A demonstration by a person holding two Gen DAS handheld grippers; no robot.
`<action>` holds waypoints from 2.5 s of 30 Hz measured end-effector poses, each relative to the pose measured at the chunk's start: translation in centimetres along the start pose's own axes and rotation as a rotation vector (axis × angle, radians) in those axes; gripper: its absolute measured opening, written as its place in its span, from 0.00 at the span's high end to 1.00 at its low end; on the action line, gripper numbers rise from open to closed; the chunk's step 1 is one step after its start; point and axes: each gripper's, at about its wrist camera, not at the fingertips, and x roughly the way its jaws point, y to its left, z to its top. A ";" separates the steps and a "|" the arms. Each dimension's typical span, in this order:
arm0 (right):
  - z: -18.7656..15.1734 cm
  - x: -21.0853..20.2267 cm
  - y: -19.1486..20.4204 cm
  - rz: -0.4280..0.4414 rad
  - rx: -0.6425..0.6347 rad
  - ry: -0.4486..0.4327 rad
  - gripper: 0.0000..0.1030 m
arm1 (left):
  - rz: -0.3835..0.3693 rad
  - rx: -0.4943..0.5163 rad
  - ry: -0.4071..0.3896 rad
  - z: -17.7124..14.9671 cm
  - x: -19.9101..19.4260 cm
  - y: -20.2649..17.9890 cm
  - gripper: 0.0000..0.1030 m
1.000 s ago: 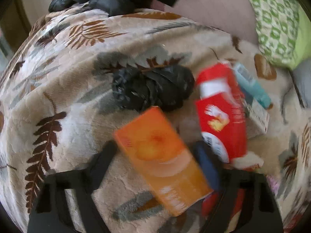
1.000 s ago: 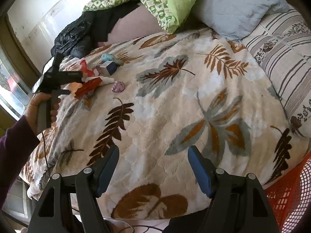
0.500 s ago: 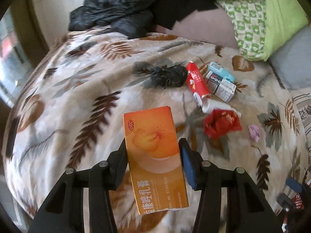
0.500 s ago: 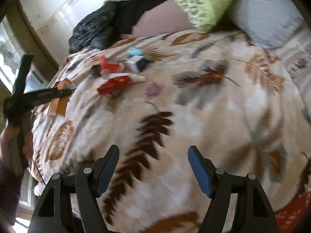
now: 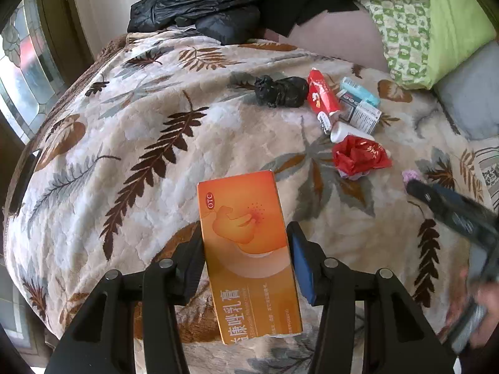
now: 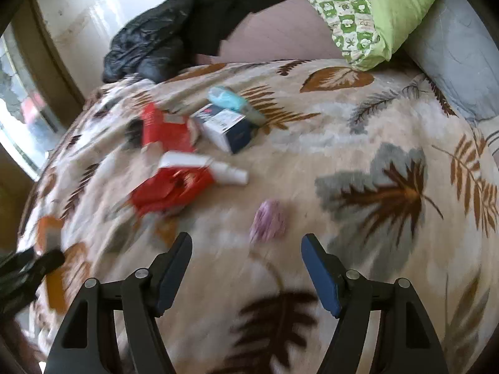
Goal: Collect trash
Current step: 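Grasp the pink tissue with the right tool while the left tool holds the orange box, then carry the orange box and pink tissue over the red basket and release both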
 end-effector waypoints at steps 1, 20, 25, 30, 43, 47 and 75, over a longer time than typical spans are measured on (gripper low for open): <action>0.2 0.6 0.0 -0.011 -0.002 0.011 0.44 | 0.001 0.002 0.002 -0.1 0.1 0.0 0.52; -6.4 -8.0 -1.3 0.028 0.031 -0.011 0.80 | 0.017 0.118 -0.115 -1.8 -4.3 -3.5 0.52; -9.3 -11.4 -2.1 0.013 0.088 -0.031 0.80 | -0.022 0.141 -0.150 -2.7 -6.4 -4.6 0.52; -11.3 -14.6 -2.6 -0.017 0.131 -0.073 0.80 | -0.066 0.168 -0.173 -3.3 -8.0 -6.1 0.52; -12.1 -16.8 -2.6 -0.006 0.152 -0.117 0.80 | -0.074 0.240 -0.233 -4.6 -11.3 -8.2 0.52; -12.2 -17.3 -2.5 -0.023 0.135 -0.129 0.80 | -0.073 0.254 -0.232 -4.9 -11.5 -8.8 0.52; -15.5 -23.1 -8.1 -0.184 0.224 -0.194 0.80 | -0.156 0.466 -0.229 -6.0 -12.6 -16.4 0.52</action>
